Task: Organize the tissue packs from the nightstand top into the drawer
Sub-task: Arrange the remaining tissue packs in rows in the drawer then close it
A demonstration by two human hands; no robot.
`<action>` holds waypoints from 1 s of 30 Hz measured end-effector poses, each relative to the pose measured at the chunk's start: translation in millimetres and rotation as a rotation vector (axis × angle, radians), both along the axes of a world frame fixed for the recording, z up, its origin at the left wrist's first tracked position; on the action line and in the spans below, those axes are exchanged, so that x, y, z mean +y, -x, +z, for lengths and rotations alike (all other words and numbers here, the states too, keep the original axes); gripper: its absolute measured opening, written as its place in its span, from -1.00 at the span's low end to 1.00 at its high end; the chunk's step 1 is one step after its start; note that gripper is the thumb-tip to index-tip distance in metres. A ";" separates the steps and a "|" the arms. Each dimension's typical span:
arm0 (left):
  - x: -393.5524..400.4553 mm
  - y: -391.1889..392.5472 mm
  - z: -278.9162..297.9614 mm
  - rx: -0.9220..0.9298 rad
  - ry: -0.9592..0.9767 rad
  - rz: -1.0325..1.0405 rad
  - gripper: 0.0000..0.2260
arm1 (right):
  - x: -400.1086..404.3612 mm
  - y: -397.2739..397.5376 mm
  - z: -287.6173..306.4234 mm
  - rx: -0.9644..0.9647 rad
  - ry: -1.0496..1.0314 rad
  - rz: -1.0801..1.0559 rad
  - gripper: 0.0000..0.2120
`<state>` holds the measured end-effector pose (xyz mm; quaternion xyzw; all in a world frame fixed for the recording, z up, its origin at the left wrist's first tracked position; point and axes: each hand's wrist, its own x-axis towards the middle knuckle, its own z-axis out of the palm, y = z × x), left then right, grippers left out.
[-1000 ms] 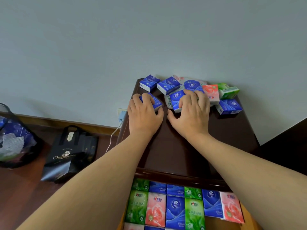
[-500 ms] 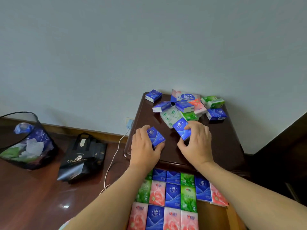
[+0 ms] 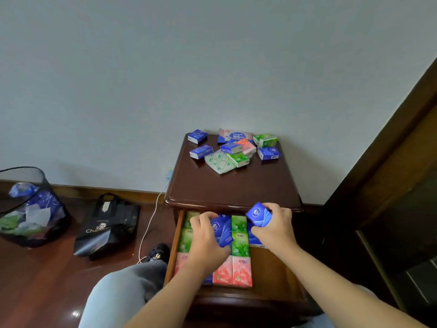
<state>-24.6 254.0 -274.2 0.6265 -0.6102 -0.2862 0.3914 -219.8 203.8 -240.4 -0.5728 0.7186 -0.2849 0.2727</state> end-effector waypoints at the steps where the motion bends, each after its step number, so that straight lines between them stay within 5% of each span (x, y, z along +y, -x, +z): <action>1: 8.6 5.3 -4.4 0.048 -0.018 0.016 -0.36 | 10.5 3.5 -2.5 -0.031 -0.016 -0.001 -0.41; 6: 41.6 22.3 -14.8 0.339 -0.138 0.074 -0.31 | 59.0 14.7 -27.6 -0.466 -0.092 -0.110 -0.33; 9: 51.1 27.7 -20.1 0.369 -0.139 0.065 -0.33 | 74.5 19.2 -40.4 -0.533 -0.100 -0.153 -0.44; 13: 54.9 28.7 -18.8 0.277 -0.126 0.029 -0.32 | 76.3 21.0 -51.2 -0.559 -0.219 -0.228 -0.82; 30: 53.9 25.4 -27.2 0.231 -0.118 -0.017 -0.43 | 49.9 14.2 -102.8 -0.369 -0.309 -0.385 -0.90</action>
